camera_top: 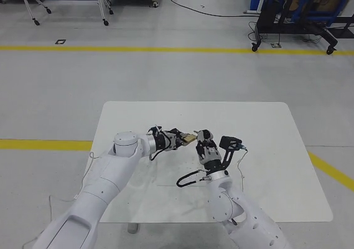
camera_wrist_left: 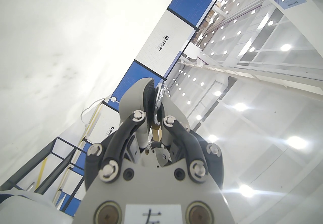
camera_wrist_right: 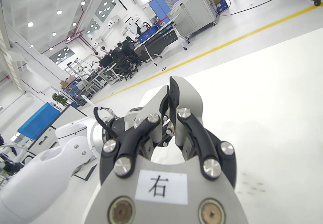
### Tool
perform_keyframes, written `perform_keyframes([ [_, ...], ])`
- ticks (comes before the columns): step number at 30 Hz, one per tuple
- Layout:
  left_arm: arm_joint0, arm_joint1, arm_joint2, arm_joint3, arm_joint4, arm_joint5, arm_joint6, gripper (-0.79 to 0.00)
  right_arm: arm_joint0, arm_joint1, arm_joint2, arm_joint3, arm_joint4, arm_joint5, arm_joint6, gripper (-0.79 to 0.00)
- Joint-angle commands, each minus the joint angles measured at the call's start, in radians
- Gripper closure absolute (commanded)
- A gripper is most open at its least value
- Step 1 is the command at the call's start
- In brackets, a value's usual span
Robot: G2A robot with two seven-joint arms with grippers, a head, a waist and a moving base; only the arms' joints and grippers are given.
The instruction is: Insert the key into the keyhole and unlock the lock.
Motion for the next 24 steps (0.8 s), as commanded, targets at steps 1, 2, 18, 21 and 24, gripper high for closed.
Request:
perform_keyframes([
  [1, -0.003, -0.001, -0.002, 0.005, -0.006, -0.003, 0.006, 0.0, 0.0, -0.002, -0.003, 0.004, -0.02, 0.005, 0.003, 0.0],
  [2, -0.004, -0.002, -0.003, 0.008, -0.009, -0.006, 0.009, 0.0, 0.0, -0.004, -0.004, 0.008, -0.032, 0.006, 0.007, 0.0],
  [18, -0.011, -0.007, -0.008, 0.02, -0.019, -0.017, 0.014, 0.0, 0.028, -0.036, -0.044, 0.076, -0.196, 0.101, 0.049, 0.0],
  [21, -0.01, -0.007, -0.01, 0.021, -0.02, -0.019, 0.015, 0.0, 0.033, -0.043, -0.054, 0.088, -0.216, 0.113, 0.054, 0.0],
  [24, -0.011, -0.007, -0.017, 0.02, -0.025, -0.022, 0.02, 0.0, 0.033, -0.05, -0.056, 0.095, -0.223, 0.118, 0.056, 0.0],
])
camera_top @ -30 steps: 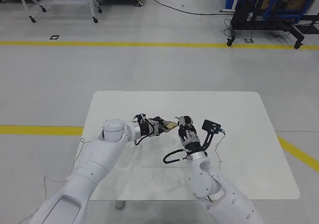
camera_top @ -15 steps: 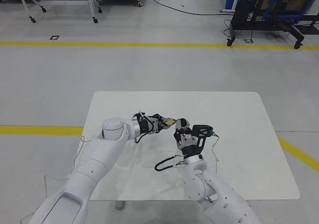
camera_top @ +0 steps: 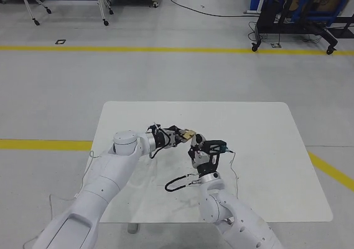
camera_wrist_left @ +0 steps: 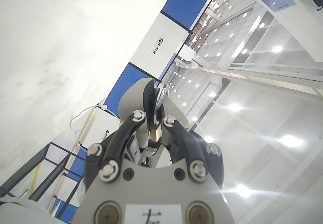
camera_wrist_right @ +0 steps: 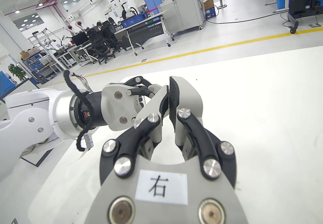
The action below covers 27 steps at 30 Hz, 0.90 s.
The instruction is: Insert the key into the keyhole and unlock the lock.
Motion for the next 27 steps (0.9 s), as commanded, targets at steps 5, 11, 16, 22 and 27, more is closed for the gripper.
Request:
perform_keyframes([
  [5, 0.004, 0.002, -0.009, -0.006, -0.003, -0.001, 0.0, 0.0, -0.009, -0.007, 0.001, 0.008, -0.029, -0.005, 0.011, 0.0],
  [11, 0.008, 0.002, -0.013, -0.01, -0.003, 0.002, 0.006, 0.0, -0.022, -0.01, 0.011, 0.006, -0.065, -0.016, 0.034, 0.0],
  [16, 0.011, 0.002, -0.015, -0.014, -0.003, 0.0, 0.013, 0.0, -0.034, -0.012, 0.02, -0.001, -0.09, -0.025, 0.057, 0.0],
  [22, 0.013, 0.002, -0.019, -0.015, -0.005, 0.0, 0.014, 0.0, -0.045, -0.015, 0.034, -0.003, -0.094, -0.042, 0.093, 0.0],
  [27, 0.014, 0.002, -0.021, -0.016, -0.005, -0.002, 0.014, 0.0, -0.057, -0.02, 0.061, -0.021, -0.03, -0.069, 0.12, 0.0],
])
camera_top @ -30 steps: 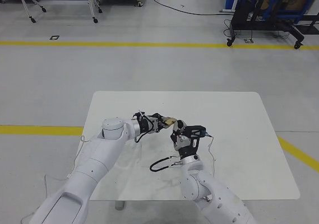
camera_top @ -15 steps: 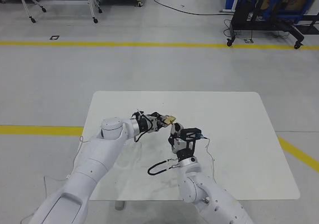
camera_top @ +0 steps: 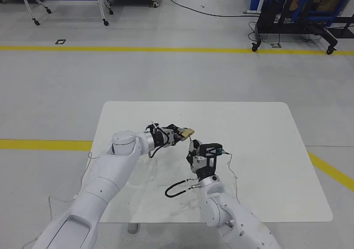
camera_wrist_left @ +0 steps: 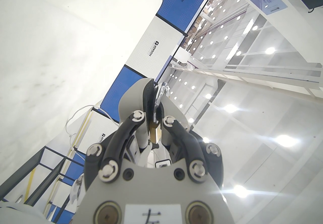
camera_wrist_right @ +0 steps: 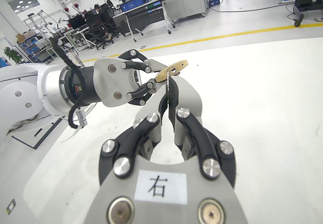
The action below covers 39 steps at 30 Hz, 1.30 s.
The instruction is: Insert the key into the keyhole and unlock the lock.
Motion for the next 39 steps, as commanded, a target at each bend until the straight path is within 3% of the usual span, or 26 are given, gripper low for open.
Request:
perform_keyframes([
  [1, 0.0, 0.0, -0.001, 0.001, 0.001, 0.0, -0.001, 0.0, -0.008, -0.001, 0.019, -0.016, 0.055, -0.02, 0.006, 0.0],
  [7, -0.001, 0.003, -0.017, 0.002, -0.007, -0.009, 0.0, 0.0, -0.076, 0.005, 0.133, -0.106, 0.312, -0.132, 0.076, 0.0],
  [11, 0.002, 0.005, -0.019, -0.007, 0.008, -0.025, 0.004, 0.0, -0.12, 0.008, 0.237, -0.153, 0.633, -0.165, 0.229, 0.0],
  [23, 0.017, 0.01, 0.0, -0.047, 0.077, -0.036, -0.009, 0.0, -0.122, 0.007, 0.238, -0.157, 0.652, -0.17, 0.236, 0.0],
  [33, 0.017, 0.012, 0.016, -0.06, 0.122, -0.039, -0.018, 0.0, -0.136, 0.014, 0.32, -0.213, 0.877, -0.095, 0.44, 0.0],
  [39, 0.02, 0.014, 0.021, -0.07, 0.146, -0.051, -0.027, 0.0, -0.132, 0.017, 0.35, -0.217, 0.941, -0.072, 0.477, 0.0],
])
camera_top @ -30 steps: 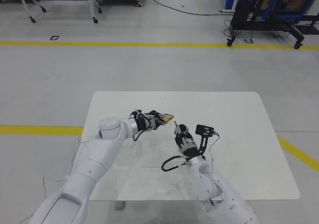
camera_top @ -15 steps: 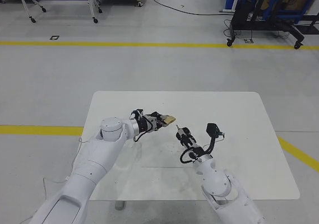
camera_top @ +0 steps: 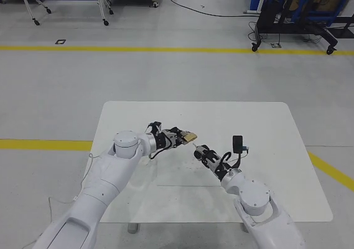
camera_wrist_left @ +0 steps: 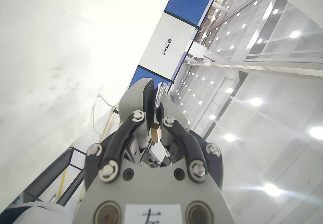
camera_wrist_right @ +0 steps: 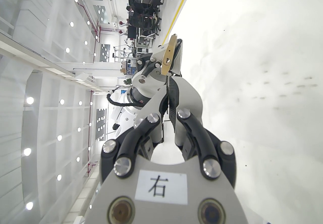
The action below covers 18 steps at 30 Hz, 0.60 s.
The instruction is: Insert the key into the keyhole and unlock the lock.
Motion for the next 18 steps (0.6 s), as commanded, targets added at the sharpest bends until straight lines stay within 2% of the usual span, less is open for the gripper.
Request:
perform_keyframes([
  [1, 0.0, 0.001, 0.001, -0.001, 0.007, 0.0, 0.0, 0.0, 0.001, 0.001, 0.004, -0.001, 0.005, 0.003, 0.002, 0.0],
  [18, 0.009, 0.005, 0.01, -0.029, 0.055, -0.026, -0.009, 0.0, 0.019, 0.002, -0.002, 0.008, 0.029, 0.046, -0.005, 0.0],
])
